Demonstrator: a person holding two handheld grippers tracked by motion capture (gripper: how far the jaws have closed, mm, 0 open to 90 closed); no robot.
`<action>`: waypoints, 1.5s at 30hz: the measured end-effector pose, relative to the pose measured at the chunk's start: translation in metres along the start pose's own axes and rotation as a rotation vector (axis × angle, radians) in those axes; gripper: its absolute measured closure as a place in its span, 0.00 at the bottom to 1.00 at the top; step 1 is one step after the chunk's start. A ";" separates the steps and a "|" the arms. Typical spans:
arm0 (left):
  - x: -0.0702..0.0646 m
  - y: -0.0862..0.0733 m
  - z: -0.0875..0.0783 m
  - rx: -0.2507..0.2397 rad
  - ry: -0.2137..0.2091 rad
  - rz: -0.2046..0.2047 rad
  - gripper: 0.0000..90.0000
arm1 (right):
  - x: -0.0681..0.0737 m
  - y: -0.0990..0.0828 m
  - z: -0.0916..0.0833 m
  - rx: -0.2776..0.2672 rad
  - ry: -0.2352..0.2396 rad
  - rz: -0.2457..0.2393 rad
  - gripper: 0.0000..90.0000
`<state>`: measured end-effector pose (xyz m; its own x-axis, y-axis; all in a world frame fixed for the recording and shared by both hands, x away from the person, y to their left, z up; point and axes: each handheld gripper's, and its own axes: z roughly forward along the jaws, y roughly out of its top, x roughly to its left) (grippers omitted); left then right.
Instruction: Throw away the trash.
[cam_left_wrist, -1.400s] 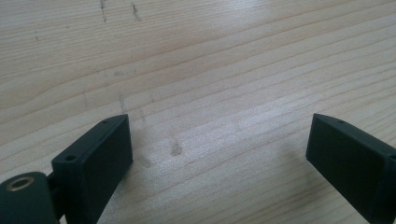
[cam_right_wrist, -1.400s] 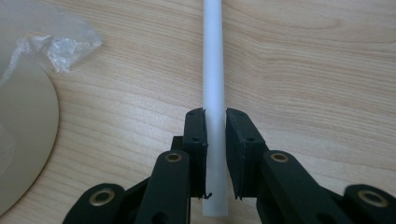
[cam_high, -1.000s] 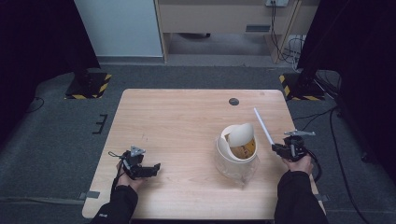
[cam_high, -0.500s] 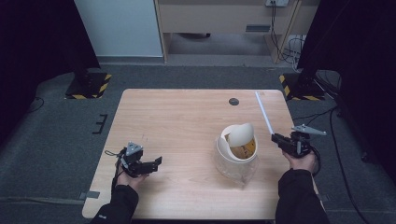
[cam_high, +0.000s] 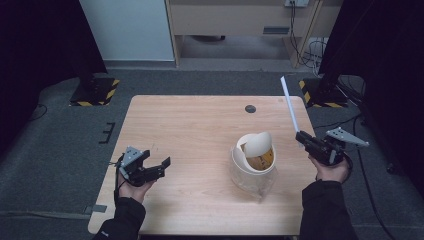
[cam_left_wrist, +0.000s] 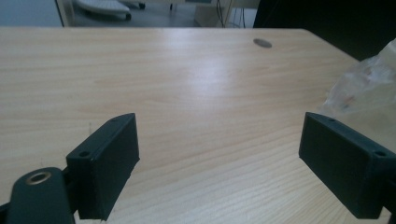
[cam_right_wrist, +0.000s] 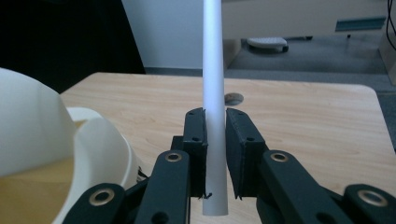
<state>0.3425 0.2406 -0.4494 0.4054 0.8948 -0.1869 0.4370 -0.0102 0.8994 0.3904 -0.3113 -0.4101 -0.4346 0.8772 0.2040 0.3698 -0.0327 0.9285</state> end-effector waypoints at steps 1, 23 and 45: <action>0.000 0.000 0.000 0.000 0.000 0.000 0.13 | 0.001 0.002 -0.002 -0.007 0.008 -0.007 0.88; -0.023 0.044 -0.035 -0.185 -0.091 -0.005 0.14 | 0.050 0.042 -0.023 -0.153 0.199 -0.112 0.88; -0.055 0.089 -0.046 -0.301 -0.212 0.012 0.15 | 0.100 0.046 -0.018 -0.147 0.396 -0.172 0.88</action>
<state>0.3218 0.2111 -0.3406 0.5800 0.7828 -0.2253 0.1882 0.1404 0.9721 0.3492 -0.2332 -0.3414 -0.7707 0.6260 0.1190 0.1563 0.0047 0.9877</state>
